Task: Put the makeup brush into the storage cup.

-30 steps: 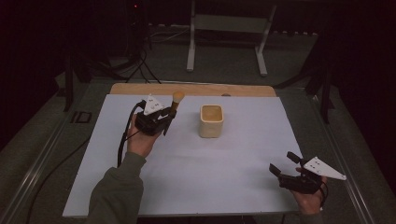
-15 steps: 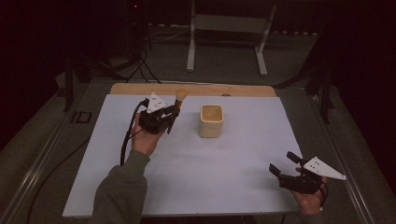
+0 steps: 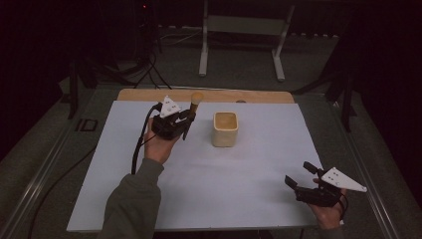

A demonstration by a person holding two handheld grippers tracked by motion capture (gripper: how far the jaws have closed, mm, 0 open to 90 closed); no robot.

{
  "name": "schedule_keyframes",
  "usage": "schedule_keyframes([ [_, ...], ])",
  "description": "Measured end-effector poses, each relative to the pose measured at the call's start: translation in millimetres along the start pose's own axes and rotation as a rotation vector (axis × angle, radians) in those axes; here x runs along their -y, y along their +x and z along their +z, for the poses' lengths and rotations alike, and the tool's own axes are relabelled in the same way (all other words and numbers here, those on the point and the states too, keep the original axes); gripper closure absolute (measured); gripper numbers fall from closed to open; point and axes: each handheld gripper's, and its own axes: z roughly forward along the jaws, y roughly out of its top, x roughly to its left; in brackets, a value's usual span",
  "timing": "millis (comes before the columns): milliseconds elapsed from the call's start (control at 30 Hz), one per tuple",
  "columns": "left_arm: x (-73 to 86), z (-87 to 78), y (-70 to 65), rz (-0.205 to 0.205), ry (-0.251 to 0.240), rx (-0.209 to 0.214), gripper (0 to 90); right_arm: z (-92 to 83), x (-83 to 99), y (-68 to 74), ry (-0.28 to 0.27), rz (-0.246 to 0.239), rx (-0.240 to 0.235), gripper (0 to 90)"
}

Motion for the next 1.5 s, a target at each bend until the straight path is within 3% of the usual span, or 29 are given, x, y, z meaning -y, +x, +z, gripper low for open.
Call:
schedule_keyframes([
  [333,-9.9,5.4,-6.9,0.005,-0.023,0.023,74.3,1.0,-1.3,1.8,-0.007,-0.009,-0.025,9.6],
  [1500,-31.7,25.9,-16.8,0.044,-0.028,0.032,74.4,-0.2,-0.6,-0.3,-0.007,0.003,-0.014,9.6],
])
